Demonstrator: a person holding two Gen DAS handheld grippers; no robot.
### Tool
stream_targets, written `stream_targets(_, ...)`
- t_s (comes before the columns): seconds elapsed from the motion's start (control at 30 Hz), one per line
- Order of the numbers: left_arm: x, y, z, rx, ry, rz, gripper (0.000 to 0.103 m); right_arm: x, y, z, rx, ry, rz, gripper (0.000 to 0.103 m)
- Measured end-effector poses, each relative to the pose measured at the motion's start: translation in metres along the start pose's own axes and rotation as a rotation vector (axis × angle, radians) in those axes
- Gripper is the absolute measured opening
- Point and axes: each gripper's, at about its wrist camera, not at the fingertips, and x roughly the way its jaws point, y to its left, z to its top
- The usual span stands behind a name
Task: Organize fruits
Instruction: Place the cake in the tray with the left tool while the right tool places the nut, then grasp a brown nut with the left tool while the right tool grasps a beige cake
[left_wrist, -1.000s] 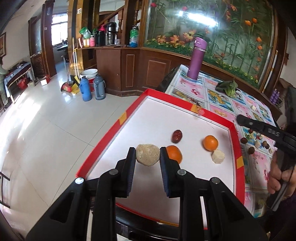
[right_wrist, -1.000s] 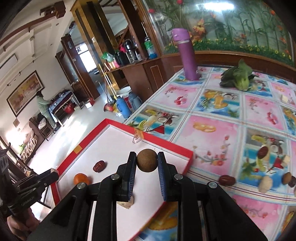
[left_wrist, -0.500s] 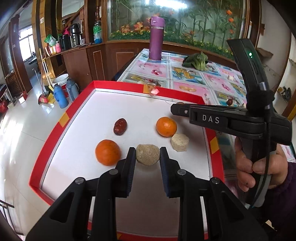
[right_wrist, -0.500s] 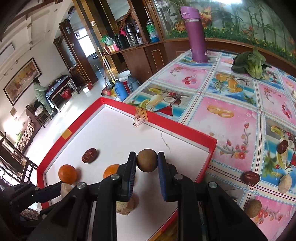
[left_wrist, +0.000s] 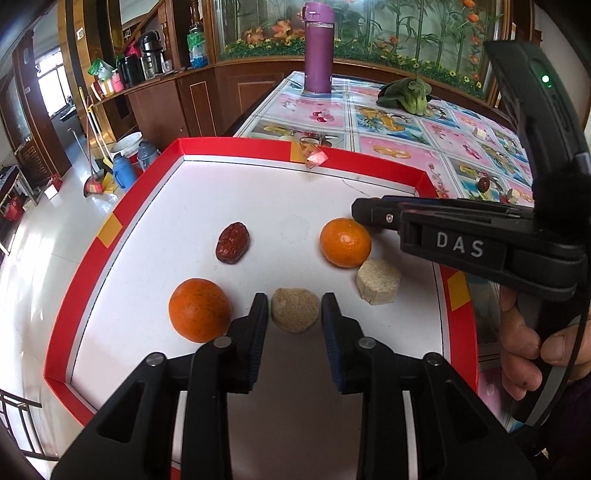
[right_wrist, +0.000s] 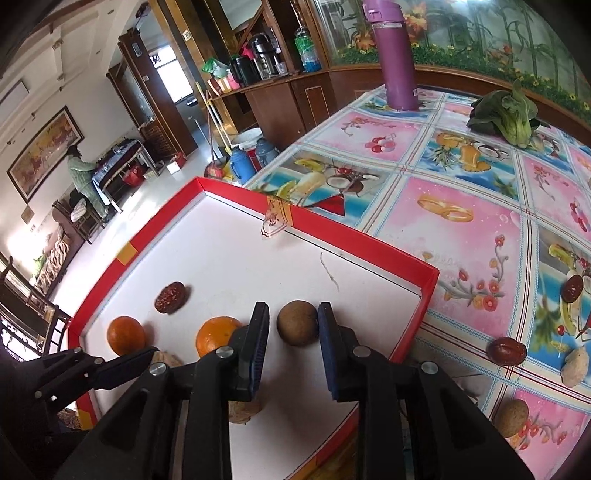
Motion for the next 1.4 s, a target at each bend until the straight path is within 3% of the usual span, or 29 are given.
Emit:
stream_targets(0.03, 0.000, -0.001, 0.000, 0.000, 0.002, 0.010, 0.044, -0.004, -0.001, 0.001, 0.007, -0.010, 0.009, 0.037)
stream_targets(0.1, -0.002, -0.002, 0.000, -0.002, -0.001, 0.013, 0.054, -0.011, -0.005, 0.002, 0.028, -0.042, 0.023, 0.043)
stream_targets(0.33, -0.033, -0.007, 0.002, 0.008, -0.066, 0.042, 0.054, -0.057, -0.039, 0.005, 0.115, -0.158, 0.047, 0.043)
stream_targets(0.67, -0.054, -0.072, -0.006, 0.143, -0.084, -0.075, 0.056, -0.136, -0.153, -0.035, 0.286, -0.260, -0.113, 0.043)
stream_targets(0.9, -0.049, -0.119, -0.011, 0.197, -0.031, -0.187, 0.056, -0.186, -0.216, -0.063, 0.364, -0.314, -0.237, 0.043)
stream_targets(1.03, -0.042, -0.136, -0.011, 0.200, 0.006, -0.226, 0.056, -0.198, -0.241, -0.072, 0.411, -0.310, -0.259, 0.043)
stream_targets(1.4, -0.008, -0.156, 0.012, 0.195, 0.036, -0.228, 0.056, -0.178, -0.244, -0.078, 0.369, -0.167, -0.337, 0.043)
